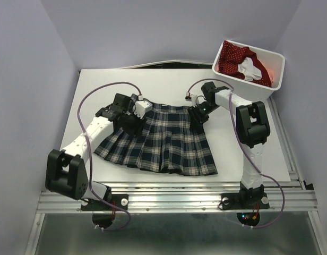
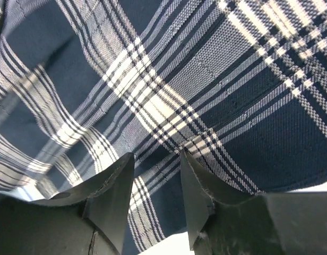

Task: Fold and stack the skirts
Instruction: Flatten the skirt out

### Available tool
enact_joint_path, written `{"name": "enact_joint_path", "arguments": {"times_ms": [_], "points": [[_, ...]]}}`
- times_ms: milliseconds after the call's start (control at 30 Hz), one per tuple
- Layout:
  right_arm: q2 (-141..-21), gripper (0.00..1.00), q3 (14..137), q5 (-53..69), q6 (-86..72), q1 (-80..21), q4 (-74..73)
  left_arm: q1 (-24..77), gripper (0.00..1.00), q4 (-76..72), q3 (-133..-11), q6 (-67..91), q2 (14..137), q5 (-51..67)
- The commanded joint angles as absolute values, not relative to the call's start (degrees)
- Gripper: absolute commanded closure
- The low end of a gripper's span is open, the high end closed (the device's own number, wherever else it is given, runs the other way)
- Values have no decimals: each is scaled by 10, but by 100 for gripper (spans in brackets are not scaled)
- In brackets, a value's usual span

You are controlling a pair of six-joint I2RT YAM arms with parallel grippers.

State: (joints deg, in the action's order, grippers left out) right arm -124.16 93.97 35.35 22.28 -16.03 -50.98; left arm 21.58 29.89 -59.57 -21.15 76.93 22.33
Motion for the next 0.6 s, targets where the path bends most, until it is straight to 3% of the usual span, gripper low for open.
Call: {"name": "enact_joint_path", "arguments": {"times_ms": [0,167,300,400,567], "points": [[-1228,55,899,264,295,-175,-522,178,53,351,-596,-223,850,166],[-1169,55,800,224,316,-209,-519,163,53,334,-605,-233,953,125],[-1122,55,717,231,304,-249,-522,161,55,311,-687,-224,1109,112],[-1107,54,684,289,279,-274,-541,170,56,327,-836,-215,1225,127],[-1115,54,668,429,193,-295,-524,220,56,422,-1191,-231,1419,142]]}}
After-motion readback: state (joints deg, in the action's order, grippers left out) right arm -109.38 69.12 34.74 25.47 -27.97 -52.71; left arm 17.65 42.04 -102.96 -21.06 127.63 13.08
